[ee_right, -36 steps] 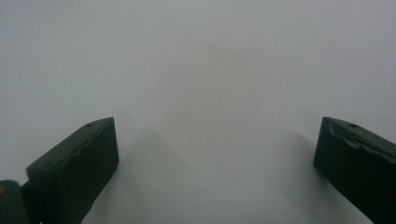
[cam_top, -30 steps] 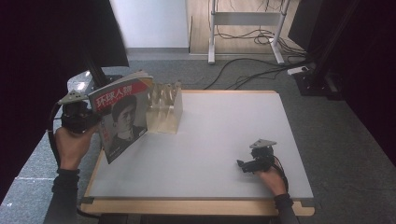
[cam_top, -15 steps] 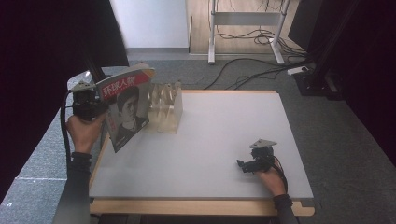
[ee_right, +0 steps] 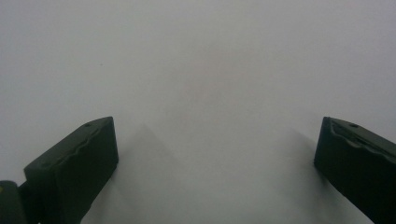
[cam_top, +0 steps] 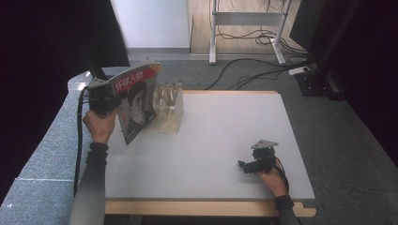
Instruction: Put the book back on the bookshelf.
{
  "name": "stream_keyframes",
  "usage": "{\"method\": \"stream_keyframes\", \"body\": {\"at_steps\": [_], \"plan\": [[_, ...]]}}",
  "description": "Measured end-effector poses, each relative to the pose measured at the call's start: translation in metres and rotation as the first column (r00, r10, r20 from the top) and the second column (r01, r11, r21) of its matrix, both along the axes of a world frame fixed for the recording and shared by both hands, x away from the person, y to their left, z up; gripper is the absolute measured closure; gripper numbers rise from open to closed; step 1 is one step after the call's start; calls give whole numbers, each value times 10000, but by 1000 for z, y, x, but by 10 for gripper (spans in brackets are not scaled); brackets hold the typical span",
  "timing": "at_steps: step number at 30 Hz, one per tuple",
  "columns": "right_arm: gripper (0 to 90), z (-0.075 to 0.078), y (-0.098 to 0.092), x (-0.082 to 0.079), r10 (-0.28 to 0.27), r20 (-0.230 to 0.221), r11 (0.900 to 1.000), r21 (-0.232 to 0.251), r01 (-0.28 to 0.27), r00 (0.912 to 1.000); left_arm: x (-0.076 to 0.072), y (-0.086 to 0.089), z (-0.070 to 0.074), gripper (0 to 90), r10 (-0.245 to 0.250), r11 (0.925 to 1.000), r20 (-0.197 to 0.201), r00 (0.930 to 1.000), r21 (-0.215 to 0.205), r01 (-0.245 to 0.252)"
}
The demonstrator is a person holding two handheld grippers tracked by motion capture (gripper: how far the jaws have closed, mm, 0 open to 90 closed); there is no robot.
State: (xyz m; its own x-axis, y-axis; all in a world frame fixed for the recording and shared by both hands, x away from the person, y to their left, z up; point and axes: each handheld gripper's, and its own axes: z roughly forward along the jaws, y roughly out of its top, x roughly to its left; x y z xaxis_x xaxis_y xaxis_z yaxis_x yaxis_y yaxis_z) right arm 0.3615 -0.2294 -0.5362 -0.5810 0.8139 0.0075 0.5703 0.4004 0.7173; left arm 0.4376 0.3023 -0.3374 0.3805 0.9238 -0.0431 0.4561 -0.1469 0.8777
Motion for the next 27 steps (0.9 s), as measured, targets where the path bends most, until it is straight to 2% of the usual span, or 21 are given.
{"method": "stream_keyframes", "body": {"at_steps": [1,3,4,6,7,9,10,11,12,13,14,16,19,22,24,26,27], "plan": [[0,0,0,0,-5,0,10000,2,5,10000,0,0,-2,868,-40,10000,-28,10000,12,41],[0,0,0,0,-1,1,10000,1,1,10000,1,4,-3,864,-429,9989,-442,9981,-183,422],[0,0,0,0,-1,1,10000,1,1,10000,1,5,-1,863,-563,9984,-638,9964,-140,555],[0,0,0,0,-2,-2,10000,1,2,10000,2,8,3,854,-881,9961,-1440,9857,-190,862],[0,0,0,0,-2,0,10000,-1,2,10000,2,9,4,852,-837,9964,-1723,9815,18,853],[0,0,0,0,-3,-6,10000,3,3,10000,1,10,8,852,-867,9956,-2219,9712,149,923],[0,0,0,0,-15,7,10000,2,15,10000,1,12,9,848,-983,9945,-2521,9627,92,1039],[0,0,0,0,-16,8,10000,4,16,10000,1,12,9,842,-1016,9939,-2705,9573,131,1093],[0,0,0,0,-16,7,10000,5,16,10000,0,12,10,846,-931,9934,-2859,9537,379,1083],[0,0,0,0,-15,3,10000,6,15,10000,-1,13,10,853,-885,9929,-2896,9530,505,1075],[0,0,0,0,-17,1,10000,8,17,10000,-2,13,10,858,-827,9934,-2797,9565,532,1014],[0,0,0,0,-5,-14,10000,10,5,10000,-5,13,9,867,-662,9956,-2214,9729,499,791],[0,0,0,0,-5,-13,10000,8,5,10000,-4,12,8,871,-452,9980,-1575,9865,374,517],[0,0,0,0,-5,-12,10000,10,5,10000,-1,11,4,870,-345,9993,-1149,9928,134,363],[0,0,0,0,-11,-16,10000,17,11,10000,2,10,-1,869,-242,9997,-1010,9946,28,246],[0,0,0,0,6,-12,10000,5,-6,10000,6,9,-8,868,-173,9998,-1068,9941,17,176],[0,0,0,0,-11,-6,10000,10,11,10000,6,10,-11,866,-52,10000,-945,9955,-4,52]]}}
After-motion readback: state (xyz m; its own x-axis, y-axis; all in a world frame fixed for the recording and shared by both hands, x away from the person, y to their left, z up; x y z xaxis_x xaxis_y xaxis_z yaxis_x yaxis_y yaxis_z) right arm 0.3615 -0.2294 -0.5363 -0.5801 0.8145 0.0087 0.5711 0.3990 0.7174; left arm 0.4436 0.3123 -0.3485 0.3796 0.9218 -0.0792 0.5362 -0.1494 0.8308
